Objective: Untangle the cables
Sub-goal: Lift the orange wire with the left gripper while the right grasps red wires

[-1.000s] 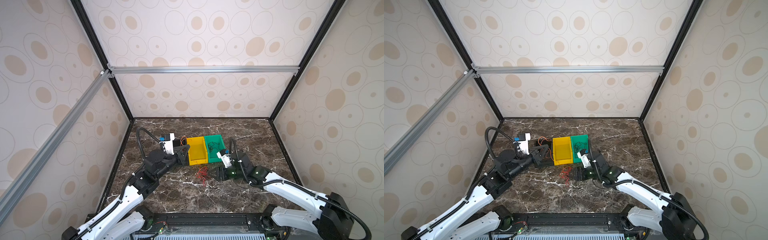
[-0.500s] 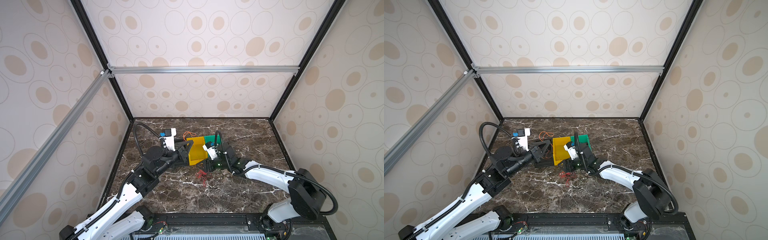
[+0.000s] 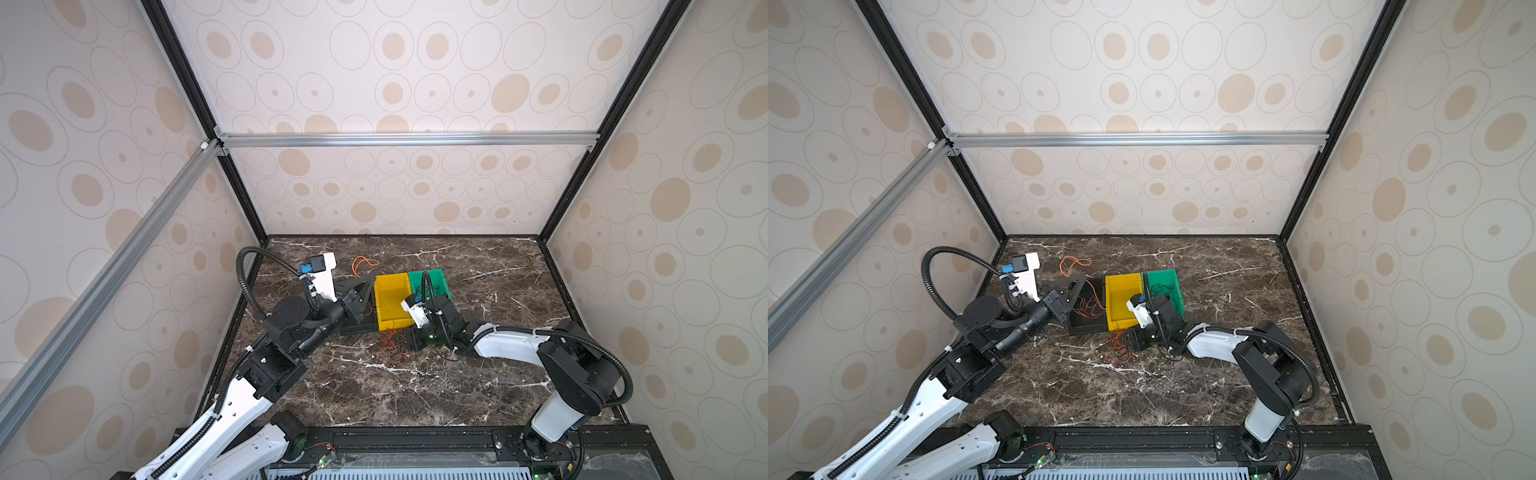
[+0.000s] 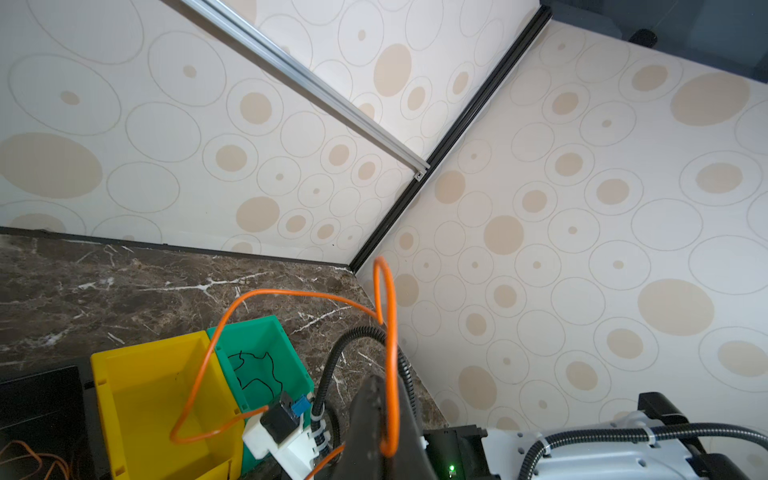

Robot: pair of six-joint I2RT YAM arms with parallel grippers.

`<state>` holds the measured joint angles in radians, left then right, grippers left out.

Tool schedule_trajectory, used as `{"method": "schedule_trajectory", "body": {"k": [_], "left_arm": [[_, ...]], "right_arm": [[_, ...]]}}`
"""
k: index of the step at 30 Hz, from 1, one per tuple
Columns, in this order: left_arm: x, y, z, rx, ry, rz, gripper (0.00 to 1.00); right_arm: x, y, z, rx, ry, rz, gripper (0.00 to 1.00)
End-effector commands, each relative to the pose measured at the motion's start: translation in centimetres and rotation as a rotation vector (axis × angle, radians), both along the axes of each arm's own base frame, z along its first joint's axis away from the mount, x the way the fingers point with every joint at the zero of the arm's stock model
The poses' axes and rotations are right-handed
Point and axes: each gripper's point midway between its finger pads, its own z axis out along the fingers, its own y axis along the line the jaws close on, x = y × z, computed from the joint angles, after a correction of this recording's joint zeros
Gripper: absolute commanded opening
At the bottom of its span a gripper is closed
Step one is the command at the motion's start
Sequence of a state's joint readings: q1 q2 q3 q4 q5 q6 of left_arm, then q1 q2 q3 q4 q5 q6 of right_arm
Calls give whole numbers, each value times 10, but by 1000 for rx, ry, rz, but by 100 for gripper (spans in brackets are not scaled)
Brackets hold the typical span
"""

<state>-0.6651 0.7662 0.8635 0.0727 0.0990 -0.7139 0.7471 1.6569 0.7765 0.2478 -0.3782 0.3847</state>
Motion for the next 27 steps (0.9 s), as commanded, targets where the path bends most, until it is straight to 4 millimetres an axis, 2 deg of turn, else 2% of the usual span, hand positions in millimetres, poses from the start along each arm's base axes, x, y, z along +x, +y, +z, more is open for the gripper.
{"method": "schedule_trajectory", "body": {"k": [1, 3, 5, 8, 12, 15, 18, 20, 21, 23, 27], "left_arm": [[-6, 20, 35, -25, -74, 76, 0], [-5, 25, 40, -15, -81, 102, 0], [-3, 28, 45, 5, -87, 130, 0], [0, 33, 53, 28, -99, 164, 0], [5, 43, 62, 56, -110, 229, 0], [7, 44, 70, 66, -123, 239, 0], [10, 36, 72, 73, -123, 213, 0], [13, 24, 66, 82, -113, 163, 0], [14, 18, 61, 86, -107, 139, 0], [18, 8, 51, 93, -90, 100, 0], [19, -3, 39, 97, -75, 55, 0]], "right_arm": [[-13, -13, -9, -26, 18, -20, 36], [-22, -21, -12, -29, 26, -18, 30], [-30, -30, -15, -35, 28, -29, 17], [-42, -45, -21, -62, 45, -43, 8], [-58, -65, -22, -71, 53, -67, 6], [-68, -79, -15, -85, 40, -77, 7], [-81, -81, 1, -51, 23, -33, 11], [-89, -80, 11, -25, 20, 8, 18], [-90, -81, 13, -24, 15, 9, 22], [-90, -82, 20, -22, 4, 10, 37], [-86, -76, 41, 17, -32, 20, 53]]}}
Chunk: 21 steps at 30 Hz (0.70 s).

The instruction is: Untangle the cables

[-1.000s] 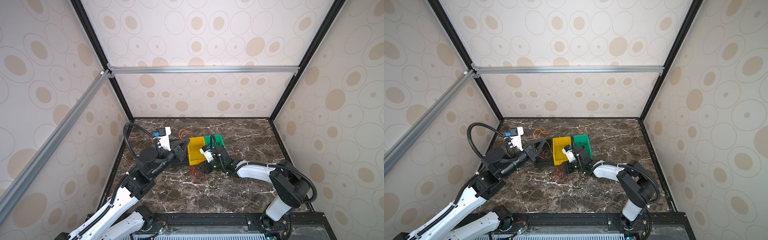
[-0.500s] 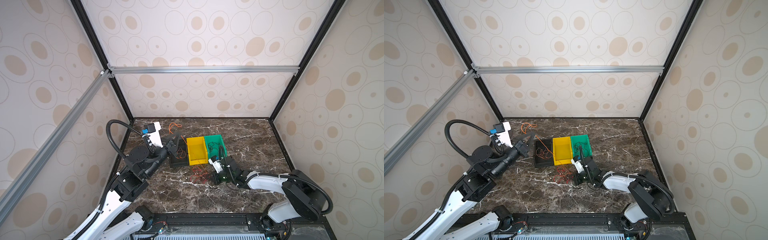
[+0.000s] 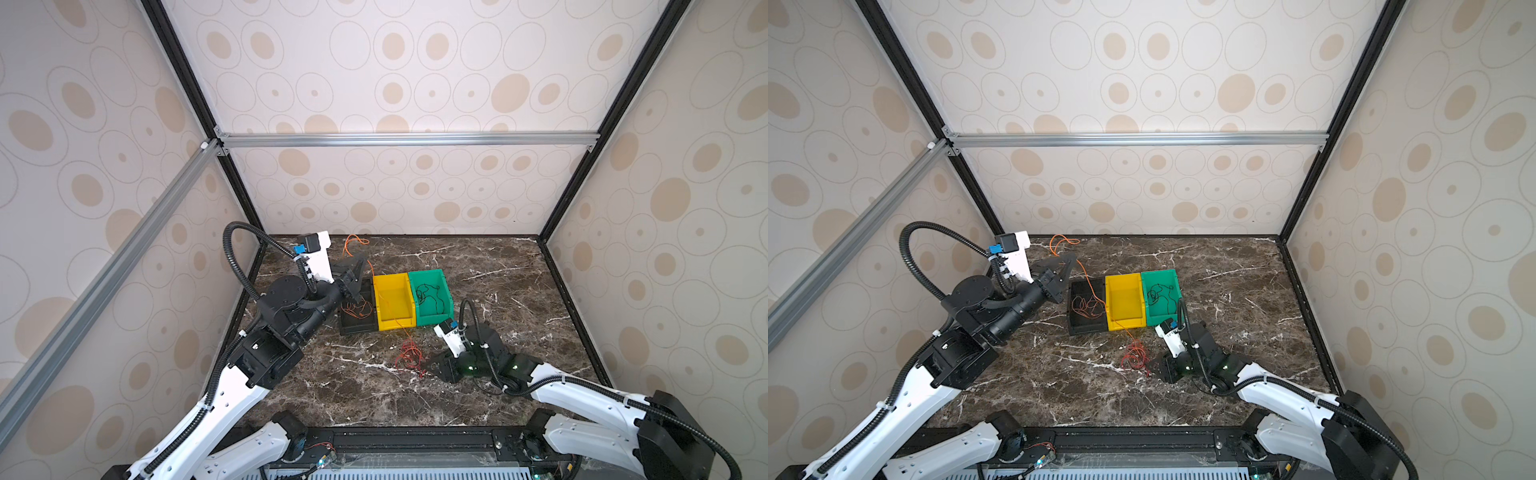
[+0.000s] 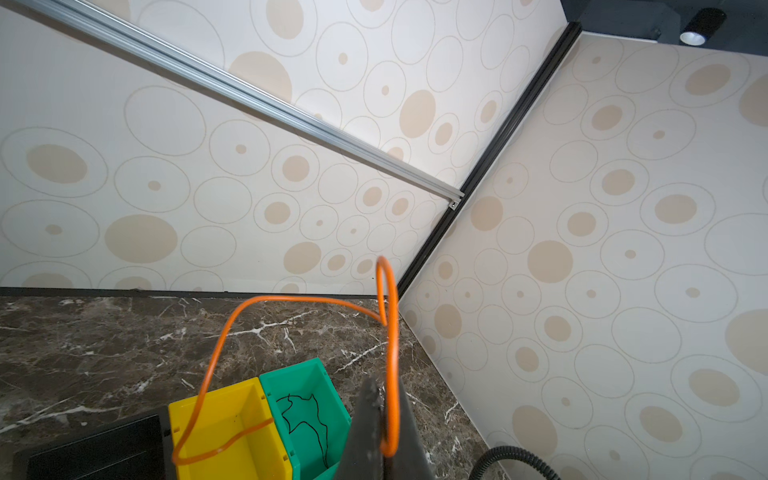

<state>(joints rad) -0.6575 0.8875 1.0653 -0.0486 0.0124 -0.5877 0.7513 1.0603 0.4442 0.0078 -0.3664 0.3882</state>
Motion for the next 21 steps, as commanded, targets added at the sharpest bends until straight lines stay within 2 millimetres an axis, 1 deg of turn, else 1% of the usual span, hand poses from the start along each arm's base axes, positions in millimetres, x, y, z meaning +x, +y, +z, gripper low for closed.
{"method": "schedule_trajectory", "body": {"k": [1, 5, 8, 10, 13, 17, 21], "left_arm": [[-5, -9, 8, -22, -30, -61, 0], [-8, -14, 11, -30, -32, -97, 0], [-7, -16, 10, -34, -30, -106, 0], [-7, -17, 8, -37, -28, -107, 0], [-7, -17, 8, -38, -29, -108, 0], [-6, -17, 7, -38, -29, -106, 0], [-4, -17, 4, -31, -25, -97, 0]], "right_arm": [[1, 4, 18, 13, -23, 24, 56], [16, 22, 47, 64, -83, 42, 67], [30, 38, 67, 99, -132, 61, 72], [40, 50, 72, 118, -160, 70, 75], [50, 70, 70, 136, -151, 104, 76], [58, 94, 57, 179, -127, 130, 75], [57, 114, 40, 193, -79, 167, 63]]}}
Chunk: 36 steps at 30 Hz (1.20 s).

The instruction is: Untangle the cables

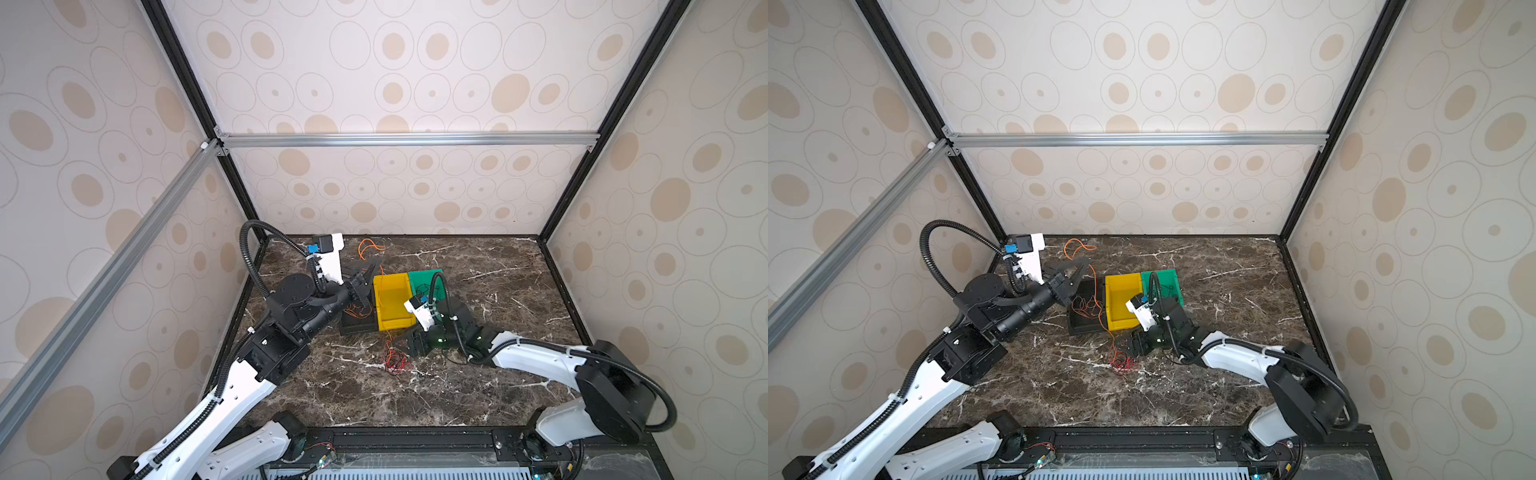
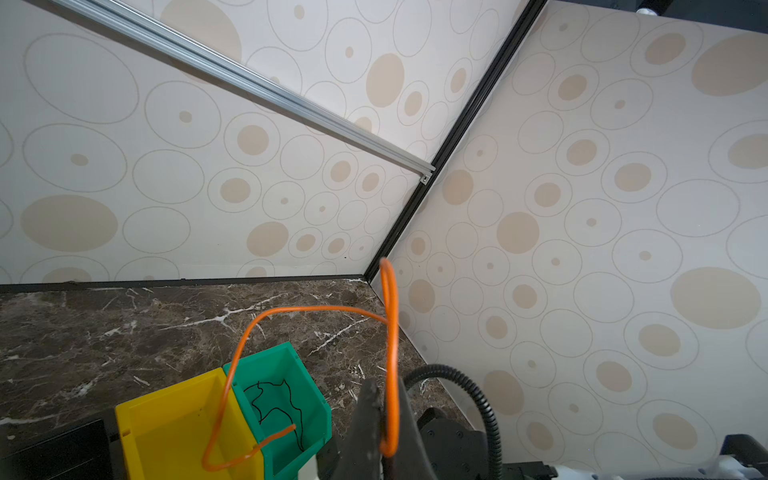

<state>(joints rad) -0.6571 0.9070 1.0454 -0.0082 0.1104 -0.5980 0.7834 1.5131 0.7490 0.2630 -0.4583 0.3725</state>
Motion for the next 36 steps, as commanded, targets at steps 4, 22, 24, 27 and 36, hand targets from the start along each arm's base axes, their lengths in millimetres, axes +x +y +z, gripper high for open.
{"method": "schedule_trajectory", "body": {"k": [4, 22, 24, 27, 36], "left_arm": [[1, 1, 3, -18, -18, 5, 0], [4, 12, -16, -13, 14, 60, 0], [4, 13, -18, -13, 16, 62, 0], [3, 13, -18, -9, 17, 60, 0], [3, 10, -21, -22, 27, 40, 0]], "right_arm": [[-7, 32, 13, 114, -1, 74, 44], [-20, 18, 22, 63, -42, 53, 46], [-24, 10, 23, 52, -53, 44, 48], [-34, 0, 31, 72, -72, 54, 54], [-37, 41, 27, 92, -86, 146, 65]]}}
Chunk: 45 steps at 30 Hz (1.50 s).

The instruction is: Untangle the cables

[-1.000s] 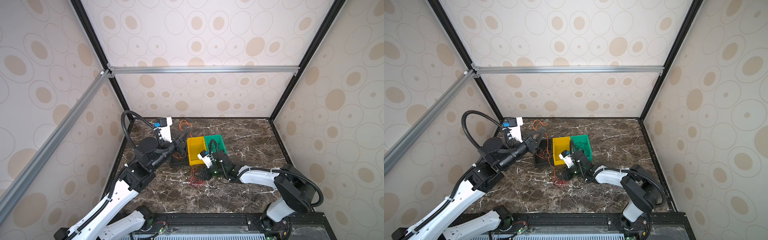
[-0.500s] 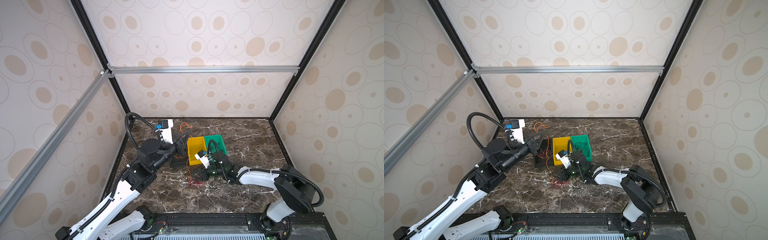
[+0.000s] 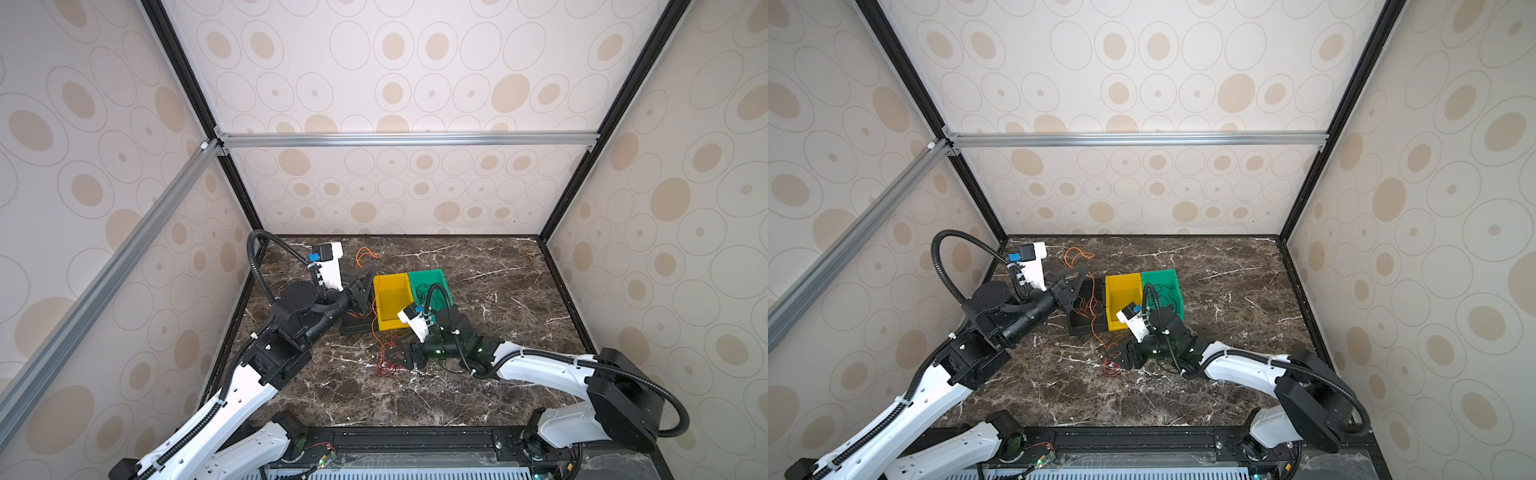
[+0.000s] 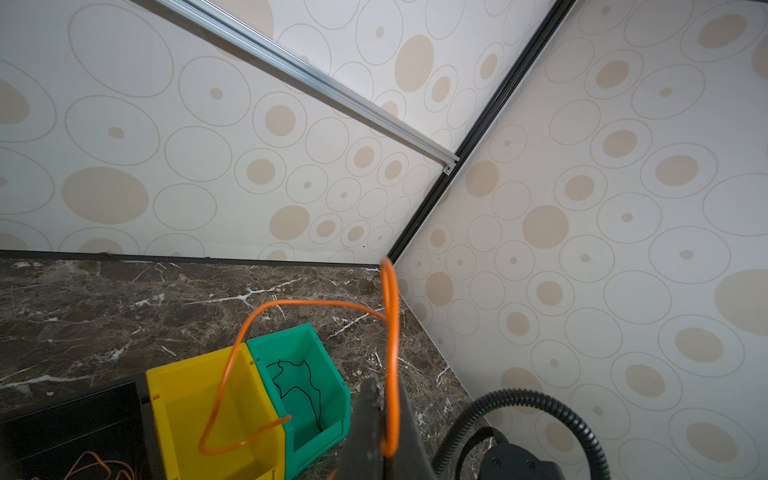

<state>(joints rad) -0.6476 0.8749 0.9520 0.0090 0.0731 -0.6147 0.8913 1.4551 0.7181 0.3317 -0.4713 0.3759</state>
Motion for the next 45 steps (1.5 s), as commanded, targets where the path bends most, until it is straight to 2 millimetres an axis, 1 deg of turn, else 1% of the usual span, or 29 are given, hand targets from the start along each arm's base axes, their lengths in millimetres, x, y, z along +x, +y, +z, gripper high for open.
{"method": "schedule_trajectory", "body": {"k": [1, 2, 5, 7, 8, 10, 11, 13, 14, 17, 19, 21, 25, 29, 30, 31, 33, 35, 36, 37, 38, 39, 40, 42, 45], "left_arm": [[-3, 1, 10, -37, -20, -10, 0], [-2, 1, 9, -39, -19, -12, 0], [-4, 3, 8, -39, -16, -6, 0], [-5, 8, 5, -39, -11, 15, 0], [-5, 11, 3, -40, -8, 27, 0], [-4, 18, -9, -31, 15, 61, 0], [-3, 21, -18, -22, 34, 79, 0], [1, 28, -44, 3, 88, 128, 0], [2, 32, -57, 7, 114, 150, 0], [0, 46, -102, 2, 197, 214, 0], [-4, 58, -133, -7, 256, 266, 0], [-10, 71, -158, -20, 309, 319, 0], [-22, 80, -202, -73, 404, 344, 0], [-33, 87, -241, -102, 492, 365, 3], [-35, 88, -250, -106, 506, 370, 5], [-36, 90, -255, -113, 513, 376, 9], [-37, 91, -262, -109, 520, 379, 8], [-39, 89, -265, -103, 528, 363, 10], [-39, 87, -266, -100, 533, 353, 14], [-41, 85, -269, -94, 543, 340, 20], [-42, 83, -271, -87, 552, 331, 28], [-44, 84, -274, -79, 569, 332, 42], [-45, 85, -277, -67, 584, 340, 52], [-46, 86, -275, -61, 584, 339, 60], [-44, 82, -258, -62, 541, 311, 61]], "right_arm": [[7, 23, -2, 8, -23, 26, 64], [10, 27, -6, 2, -16, 25, 62], [14, 34, -11, -6, 8, 28, 51], [14, 34, -12, -7, 13, 23, 34], [14, 33, -13, -15, 15, 18, 27], [14, 27, -15, -41, 18, 0, 14], [14, 25, -15, -54, 20, -8, 11], [12, 19, -13, -89, 41, -22, 6], [11, 17, -13, -111, 54, -25, 5], [5, 9, -11, -177, 82, -35, 2], [3, 4, -12, -212, 98, -50, 2], [1, 1, -11, -237, 111, -57, 2], [-2, 6, -8, -281, 125, -41, 2], [-4, 15, -4, -295, 136, -25, 1], [-4, 17, -3, -296, 140, -26, 1], [-3, 18, -2, -298, 145, -27, 1], [-2, 20, 1, -298, 144, -28, 1], [-1, 22, 4, -297, 143, -26, 1], [0, 23, 5, -300, 142, -24, 0], [1, 23, 5, -305, 145, -25, 0], [2, 23, 5, -313, 144, -28, 0], [4, 22, 3, -329, 144, -39, 0], [6, 20, 0, -351, 144, -53, 0], [9, 17, -6, -383, 148, -69, 0], [12, 19, -8, -407, 167, -84, 0]]}}
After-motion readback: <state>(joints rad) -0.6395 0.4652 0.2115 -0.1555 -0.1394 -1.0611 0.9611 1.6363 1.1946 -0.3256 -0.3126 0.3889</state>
